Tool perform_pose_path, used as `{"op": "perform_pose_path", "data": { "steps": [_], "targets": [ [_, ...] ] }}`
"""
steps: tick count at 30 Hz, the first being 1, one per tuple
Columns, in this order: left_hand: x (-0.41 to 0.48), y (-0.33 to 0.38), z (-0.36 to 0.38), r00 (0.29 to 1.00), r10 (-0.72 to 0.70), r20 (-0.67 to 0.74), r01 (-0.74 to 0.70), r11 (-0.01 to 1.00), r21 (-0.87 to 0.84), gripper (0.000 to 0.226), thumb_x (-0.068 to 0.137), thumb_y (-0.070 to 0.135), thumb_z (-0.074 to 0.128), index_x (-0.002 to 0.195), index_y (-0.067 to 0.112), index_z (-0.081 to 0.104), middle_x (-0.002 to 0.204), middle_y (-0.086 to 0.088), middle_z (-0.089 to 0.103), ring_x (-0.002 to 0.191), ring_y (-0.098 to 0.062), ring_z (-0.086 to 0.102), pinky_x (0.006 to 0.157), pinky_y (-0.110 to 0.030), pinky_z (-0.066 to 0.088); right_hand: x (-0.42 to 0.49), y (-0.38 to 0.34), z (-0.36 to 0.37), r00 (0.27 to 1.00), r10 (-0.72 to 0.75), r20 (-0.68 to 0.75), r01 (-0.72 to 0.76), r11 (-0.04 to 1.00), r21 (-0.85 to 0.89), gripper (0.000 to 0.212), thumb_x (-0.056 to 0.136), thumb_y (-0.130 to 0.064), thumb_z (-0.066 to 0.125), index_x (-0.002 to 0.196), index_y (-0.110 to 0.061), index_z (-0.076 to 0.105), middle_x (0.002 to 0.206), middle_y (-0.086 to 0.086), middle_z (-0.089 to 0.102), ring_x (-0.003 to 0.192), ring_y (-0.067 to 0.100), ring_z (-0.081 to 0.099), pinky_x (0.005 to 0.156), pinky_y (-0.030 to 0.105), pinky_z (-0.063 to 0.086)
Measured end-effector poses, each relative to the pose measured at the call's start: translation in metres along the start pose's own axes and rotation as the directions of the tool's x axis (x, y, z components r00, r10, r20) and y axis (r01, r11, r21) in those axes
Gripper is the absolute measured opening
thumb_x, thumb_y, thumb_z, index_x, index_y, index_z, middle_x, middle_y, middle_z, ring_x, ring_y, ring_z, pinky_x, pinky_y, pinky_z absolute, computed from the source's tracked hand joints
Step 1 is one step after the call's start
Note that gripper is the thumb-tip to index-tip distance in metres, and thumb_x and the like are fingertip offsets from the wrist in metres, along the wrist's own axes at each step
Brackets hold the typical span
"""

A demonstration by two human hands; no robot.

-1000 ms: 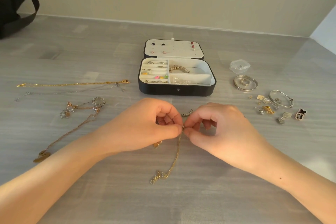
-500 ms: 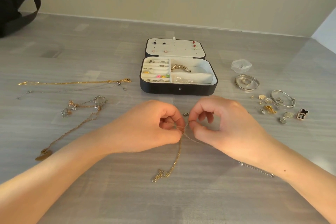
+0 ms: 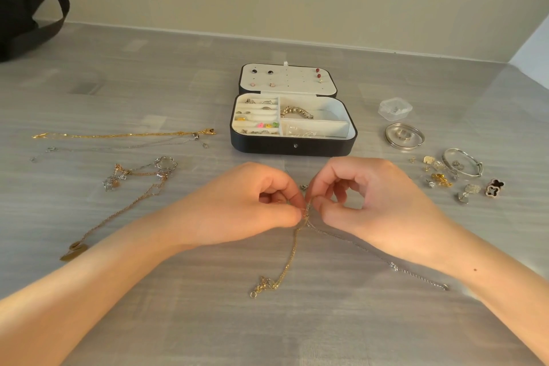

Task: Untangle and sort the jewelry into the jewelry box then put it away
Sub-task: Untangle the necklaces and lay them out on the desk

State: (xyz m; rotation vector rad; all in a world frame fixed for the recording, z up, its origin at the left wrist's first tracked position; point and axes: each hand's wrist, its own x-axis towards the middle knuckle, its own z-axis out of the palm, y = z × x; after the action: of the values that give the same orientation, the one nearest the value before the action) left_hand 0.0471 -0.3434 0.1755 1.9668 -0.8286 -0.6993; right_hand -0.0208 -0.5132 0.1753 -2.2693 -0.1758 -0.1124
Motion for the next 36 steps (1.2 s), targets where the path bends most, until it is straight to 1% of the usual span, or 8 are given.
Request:
{"op": "perform_pose_path", "data": {
  "steps": [4, 8, 11, 15, 19, 23, 32, 36],
  "targets": [
    [0.0, -0.001, -0.001, 1.0, 0.003, 0.003, -0.003, 1.0, -0.028, 0.011, 0.08, 0.016, 0.068, 0.074, 0.025, 0.066, 0.059, 0.012, 0.057, 0.058, -0.004, 0.048, 0.059, -0.02, 0.039, 0.0, 0.0, -0.001, 1.0, 0.0, 0.005, 0.001, 1.0, -0.021, 0.012, 0.074, -0.012, 0.067, 0.069, -0.023, 0.064, 0.074, -0.008, 0.063, 0.065, 0.016, 0.05, 0.065, 0.032, 0.044],
    [0.0, -0.003, 0.0, 0.999, 0.034, -0.037, -0.031, 0.997, 0.067, 0.019, 0.076, 0.005, 0.067, 0.076, 0.024, 0.065, 0.052, 0.015, 0.048, 0.05, -0.001, 0.04, 0.051, -0.011, 0.032, 0.001, 0.0, -0.001, 1.0, 0.002, 0.011, -0.002, 1.0, -0.014, 0.012, 0.075, -0.013, 0.065, 0.07, -0.024, 0.062, 0.072, -0.01, 0.061, 0.065, 0.018, 0.05, 0.062, 0.03, 0.044],
    [0.0, -0.008, 0.003, 0.983, 0.142, -0.117, -0.118, 0.974, 0.191, 0.022, 0.076, 0.004, 0.066, 0.081, 0.025, 0.06, 0.056, 0.011, 0.049, 0.051, -0.004, 0.042, 0.051, -0.012, 0.033, 0.001, 0.0, -0.001, 1.0, -0.005, 0.017, 0.006, 1.0, -0.028, 0.015, 0.076, -0.011, 0.063, 0.071, -0.025, 0.06, 0.071, -0.011, 0.06, 0.061, 0.008, 0.048, 0.058, 0.02, 0.04],
    [0.001, -0.018, 0.004, 0.953, 0.264, -0.151, -0.225, 0.947, 0.231, 0.021, 0.078, 0.009, 0.065, 0.083, 0.026, 0.053, 0.057, 0.005, 0.044, 0.051, -0.006, 0.038, 0.052, -0.015, 0.033, 0.003, 0.0, -0.002, 1.0, -0.004, 0.016, 0.004, 0.999, -0.037, 0.017, 0.078, -0.01, 0.062, 0.071, -0.025, 0.058, 0.068, -0.012, 0.059, 0.064, 0.003, 0.049, 0.061, 0.012, 0.036],
    [0.004, -0.026, 0.003, 0.93, 0.313, -0.19, -0.239, 0.912, 0.333, 0.015, 0.075, 0.023, 0.058, 0.083, 0.034, 0.052, 0.057, 0.004, 0.042, 0.049, -0.008, 0.038, 0.05, -0.012, 0.029, 0.007, 0.001, -0.002, 1.0, 0.006, 0.027, -0.005, 0.999, -0.038, 0.017, 0.081, -0.01, 0.061, 0.072, -0.024, 0.057, 0.064, -0.018, 0.055, 0.062, 0.002, 0.048, 0.061, 0.01, 0.036],
    [0.005, -0.027, 0.001, 0.914, 0.355, -0.197, -0.258, 0.882, 0.394, 0.014, 0.074, 0.028, 0.061, 0.085, 0.033, 0.053, 0.061, 0.0, 0.047, 0.048, -0.006, 0.04, 0.049, -0.011, 0.029, 0.009, 0.003, -0.003, 0.999, 0.016, 0.041, -0.013, 0.999, -0.051, 0.014, 0.082, -0.014, 0.061, 0.074, -0.024, 0.058, 0.065, -0.015, 0.054, 0.061, 0.002, 0.045, 0.06, 0.012, 0.036],
    [0.006, -0.032, -0.001, 0.869, 0.453, -0.198, -0.278, 0.78, 0.561, 0.009, 0.08, 0.038, 0.05, 0.088, 0.034, 0.053, 0.059, 0.009, 0.047, 0.059, 0.002, 0.045, 0.057, -0.013, 0.035, 0.014, 0.012, -0.004, 0.998, 0.016, 0.059, -0.008, 0.991, -0.131, 0.011, 0.085, -0.02, 0.061, 0.079, -0.028, 0.058, 0.068, -0.013, 0.055, 0.062, 0.009, 0.047, 0.059, 0.017, 0.037],
    [0.005, -0.031, -0.003, 0.861, 0.459, -0.218, -0.263, 0.77, 0.582, 0.011, 0.077, 0.039, 0.051, 0.082, 0.033, 0.059, 0.063, 0.013, 0.052, 0.062, -0.004, 0.05, 0.059, -0.018, 0.039, 0.016, 0.015, -0.005, 0.997, 0.016, 0.075, -0.004, 0.989, -0.15, 0.011, 0.086, -0.02, 0.061, 0.082, -0.03, 0.062, 0.068, -0.015, 0.056, 0.065, 0.01, 0.048, 0.062, 0.017, 0.038]
  ]
}}
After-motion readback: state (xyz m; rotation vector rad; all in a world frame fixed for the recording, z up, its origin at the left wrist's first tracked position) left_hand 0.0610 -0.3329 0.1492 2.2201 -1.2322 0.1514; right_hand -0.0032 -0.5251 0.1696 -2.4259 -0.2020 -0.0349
